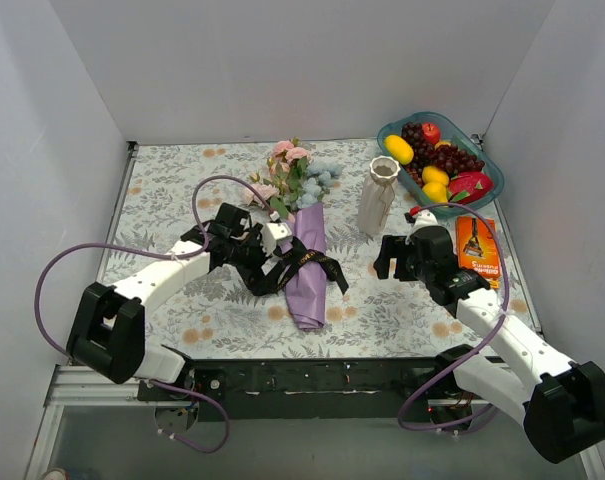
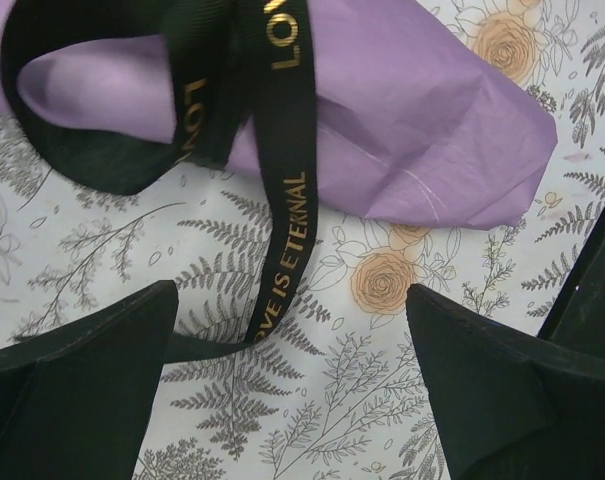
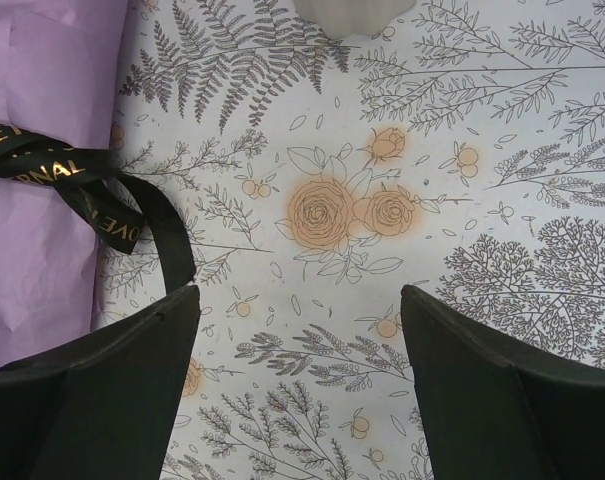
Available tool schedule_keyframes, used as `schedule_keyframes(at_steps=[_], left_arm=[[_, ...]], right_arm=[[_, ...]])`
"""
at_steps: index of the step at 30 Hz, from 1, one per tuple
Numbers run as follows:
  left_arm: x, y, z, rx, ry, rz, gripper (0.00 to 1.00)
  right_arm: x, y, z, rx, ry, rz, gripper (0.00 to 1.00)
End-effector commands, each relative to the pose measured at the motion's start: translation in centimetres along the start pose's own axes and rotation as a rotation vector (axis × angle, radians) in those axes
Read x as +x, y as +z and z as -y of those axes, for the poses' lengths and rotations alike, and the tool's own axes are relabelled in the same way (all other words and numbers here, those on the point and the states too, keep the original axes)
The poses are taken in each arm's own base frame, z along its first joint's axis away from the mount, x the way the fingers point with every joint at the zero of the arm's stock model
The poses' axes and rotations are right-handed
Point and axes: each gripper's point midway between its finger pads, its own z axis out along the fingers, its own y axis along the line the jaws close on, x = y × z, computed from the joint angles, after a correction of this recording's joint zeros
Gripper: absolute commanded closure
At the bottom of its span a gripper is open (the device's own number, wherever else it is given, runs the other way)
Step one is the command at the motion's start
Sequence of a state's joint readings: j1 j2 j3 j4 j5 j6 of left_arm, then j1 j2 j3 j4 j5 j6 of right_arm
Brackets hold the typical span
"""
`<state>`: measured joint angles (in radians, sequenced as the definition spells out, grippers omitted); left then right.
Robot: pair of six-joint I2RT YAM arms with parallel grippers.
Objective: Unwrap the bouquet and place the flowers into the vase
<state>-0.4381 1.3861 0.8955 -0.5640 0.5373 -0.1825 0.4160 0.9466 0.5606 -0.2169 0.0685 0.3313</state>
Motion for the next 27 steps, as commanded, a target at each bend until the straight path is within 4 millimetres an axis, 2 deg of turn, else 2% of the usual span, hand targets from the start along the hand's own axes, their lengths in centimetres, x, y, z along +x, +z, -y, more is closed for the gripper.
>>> schedule_keyframes(at_steps=[1,11,14,17,18,19,21,22,23,25,26,27], left_arm=[[0.4,1.9,-0.3,-0.022,0.108,-0.024,0.02],[2.2,4.7,-1.0,-0.017,0.143,-0.097,0.02],[2.5,5.1,-0.7,-0.013,0.147,-0.1,0.07],[2.8,5.6,-1.3,-0.054,0.166,-0.108,0.13],[3.3,5.8,-1.4,-0.064,0.163,-0.118,0.18],[3.5,5.8,-1.8,-0.09,0.168,-0.126,0.29],[3.5,5.9,-2.4,-0.121,0.169,-0.118,0.4],[3.7,5.9,-2.7,-0.143,0.17,-0.127,0.46],[3.6,5.8,-2.9,-0.155,0.173,-0.124,0.57],[3.1,5.4,-3.3,-0.184,0.184,-0.108,0.67],[2.9,5.0,-3.6,-0.206,0.189,-0.104,0.77],[2.4,4.7,-3.7,-0.22,0.192,-0.092,0.83]], right_arm=[[-2.8,-0.4,-1.2,-0.036,-0.036,0.079,0.12],[-3.3,-1.3,-1.3,-0.036,-0.064,0.085,0.13],[-3.2,-1.2,-1.3,-0.041,-0.066,0.087,0.13],[-2.9,-0.9,-1.4,-0.05,-0.063,0.078,0.14],[-2.6,-0.7,-1.4,-0.053,-0.062,0.073,0.14],[-2.3,-0.6,-1.5,-0.06,-0.061,0.07,0.14],[-2.2,-0.3,-2.1,-0.098,-0.063,0.078,0.16],[-1.2,0.2,-2.1,-0.104,-0.067,0.059,0.16],[-1.0,0.5,-2.8,-0.141,-0.078,0.063,0.17],[0.6,1.5,-3.6,-0.151,-0.107,0.016,0.17],[0.7,1.9,-4.0,-0.151,-0.12,0.011,0.18],[1.3,2.3,-4.7,-0.153,-0.146,-0.004,0.18]])
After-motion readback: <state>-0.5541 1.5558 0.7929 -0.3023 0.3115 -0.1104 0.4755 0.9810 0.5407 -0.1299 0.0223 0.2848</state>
